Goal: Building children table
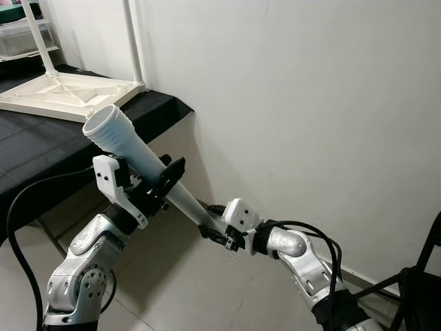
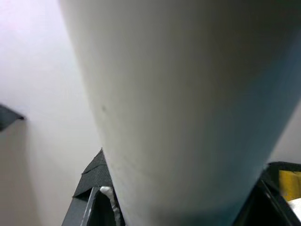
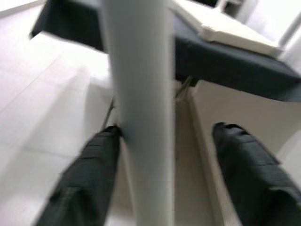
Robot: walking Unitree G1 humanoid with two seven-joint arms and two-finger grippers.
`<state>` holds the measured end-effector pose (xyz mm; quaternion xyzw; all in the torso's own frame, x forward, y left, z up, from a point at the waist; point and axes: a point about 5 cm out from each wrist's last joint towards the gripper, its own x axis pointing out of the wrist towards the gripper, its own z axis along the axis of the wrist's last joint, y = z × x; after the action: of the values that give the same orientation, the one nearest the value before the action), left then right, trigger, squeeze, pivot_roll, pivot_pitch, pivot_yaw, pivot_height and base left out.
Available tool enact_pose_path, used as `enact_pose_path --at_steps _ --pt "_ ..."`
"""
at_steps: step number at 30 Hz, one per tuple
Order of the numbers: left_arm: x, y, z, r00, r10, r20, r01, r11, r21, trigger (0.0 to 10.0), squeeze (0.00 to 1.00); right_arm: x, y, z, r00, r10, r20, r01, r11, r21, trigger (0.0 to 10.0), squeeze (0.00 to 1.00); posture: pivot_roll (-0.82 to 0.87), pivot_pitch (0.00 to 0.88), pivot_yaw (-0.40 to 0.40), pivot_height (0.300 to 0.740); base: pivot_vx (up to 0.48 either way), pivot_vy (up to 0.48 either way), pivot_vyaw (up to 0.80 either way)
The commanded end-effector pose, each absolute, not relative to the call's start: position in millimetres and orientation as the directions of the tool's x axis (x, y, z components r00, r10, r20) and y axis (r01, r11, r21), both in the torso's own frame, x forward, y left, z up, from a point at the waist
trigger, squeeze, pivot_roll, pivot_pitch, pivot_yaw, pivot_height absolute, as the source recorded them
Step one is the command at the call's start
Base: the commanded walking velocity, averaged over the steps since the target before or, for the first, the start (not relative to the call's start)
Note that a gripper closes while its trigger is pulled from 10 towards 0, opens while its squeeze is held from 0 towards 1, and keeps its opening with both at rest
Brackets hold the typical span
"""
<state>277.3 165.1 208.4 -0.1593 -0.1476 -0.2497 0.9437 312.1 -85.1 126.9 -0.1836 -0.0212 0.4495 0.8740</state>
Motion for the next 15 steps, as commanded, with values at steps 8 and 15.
enact_pose_path --at_steps 8,15 --pt "277 189 210 0.889 -0.293 0.353 0.364 0.919 -0.153 10.0 0.0 325 -118 127 0.794 0.603 -0.083 -0.596 0.744 -0.302 10.0 1.0 -0.06 0.0 -0.039 0.74 0.0 0.0 0.0" --pt "268 202 202 0.925 -0.223 0.309 0.231 0.973 0.012 10.0 0.0 324 -158 113 0.953 0.27 -0.137 -0.294 0.934 -0.204 10.0 0.0 -0.07 0.0 -0.042 0.74 0.0 0.0 0.0"
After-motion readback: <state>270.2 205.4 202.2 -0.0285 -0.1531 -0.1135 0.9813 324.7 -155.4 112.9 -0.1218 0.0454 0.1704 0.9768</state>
